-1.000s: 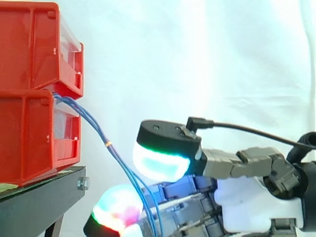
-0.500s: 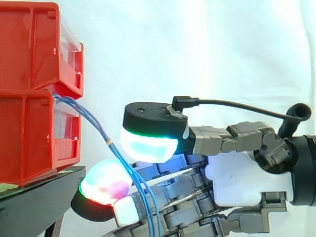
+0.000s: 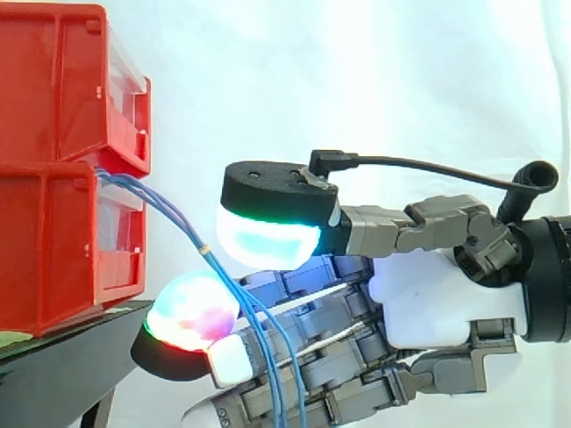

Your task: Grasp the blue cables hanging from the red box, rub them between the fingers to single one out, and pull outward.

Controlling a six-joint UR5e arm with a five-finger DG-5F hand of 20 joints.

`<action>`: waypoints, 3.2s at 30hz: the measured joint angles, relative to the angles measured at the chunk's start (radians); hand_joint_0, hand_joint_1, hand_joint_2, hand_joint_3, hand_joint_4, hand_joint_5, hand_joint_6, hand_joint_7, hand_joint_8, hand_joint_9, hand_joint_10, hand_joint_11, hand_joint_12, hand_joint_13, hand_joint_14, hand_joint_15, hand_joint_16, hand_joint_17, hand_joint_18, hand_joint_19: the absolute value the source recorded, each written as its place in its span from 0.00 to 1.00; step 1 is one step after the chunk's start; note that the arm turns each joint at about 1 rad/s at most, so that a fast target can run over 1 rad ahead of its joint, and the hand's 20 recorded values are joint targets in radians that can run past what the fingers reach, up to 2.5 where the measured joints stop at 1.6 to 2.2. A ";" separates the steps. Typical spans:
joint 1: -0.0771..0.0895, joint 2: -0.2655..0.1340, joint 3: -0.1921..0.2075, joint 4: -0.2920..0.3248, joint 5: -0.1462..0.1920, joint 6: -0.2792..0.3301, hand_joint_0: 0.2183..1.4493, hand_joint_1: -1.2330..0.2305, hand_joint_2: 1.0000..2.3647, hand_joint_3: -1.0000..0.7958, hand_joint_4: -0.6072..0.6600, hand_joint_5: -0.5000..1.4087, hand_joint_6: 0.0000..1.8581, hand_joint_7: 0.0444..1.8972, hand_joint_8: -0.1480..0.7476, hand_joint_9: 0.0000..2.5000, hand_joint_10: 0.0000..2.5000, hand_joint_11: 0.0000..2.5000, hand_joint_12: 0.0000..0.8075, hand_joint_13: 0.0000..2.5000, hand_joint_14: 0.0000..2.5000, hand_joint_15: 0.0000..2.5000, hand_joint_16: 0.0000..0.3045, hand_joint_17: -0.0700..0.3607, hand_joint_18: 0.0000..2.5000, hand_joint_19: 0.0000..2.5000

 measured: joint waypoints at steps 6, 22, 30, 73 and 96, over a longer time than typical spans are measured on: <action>-0.001 0.002 0.010 -0.027 0.001 -0.008 0.30 0.32 0.01 0.46 0.52 0.18 0.50 0.52 0.45 0.34 0.01 0.22 0.43 0.26 0.01 0.17 0.16 0.41 0.17 0.11; 0.006 0.030 0.016 -0.067 0.002 -0.030 0.38 0.24 0.00 0.28 0.45 0.18 0.51 0.56 0.42 0.35 0.01 0.22 0.41 0.28 0.01 0.18 0.14 0.39 0.23 0.12; 0.007 0.033 0.016 -0.076 0.002 -0.030 0.26 0.39 0.00 0.28 0.52 0.20 0.49 0.56 0.44 0.38 0.01 0.22 0.42 0.29 0.01 0.19 0.15 0.40 0.22 0.15; 0.005 0.039 0.016 -0.086 0.001 -0.026 0.29 0.32 0.01 0.44 0.53 0.19 0.48 0.53 0.45 0.37 0.01 0.22 0.45 0.29 0.01 0.20 0.17 0.43 0.22 0.15; 0.002 0.039 0.022 -0.086 0.001 -0.030 0.30 0.33 0.01 0.49 0.52 0.19 0.49 0.51 0.47 0.37 0.01 0.22 0.45 0.30 0.01 0.20 0.17 0.43 0.22 0.15</action>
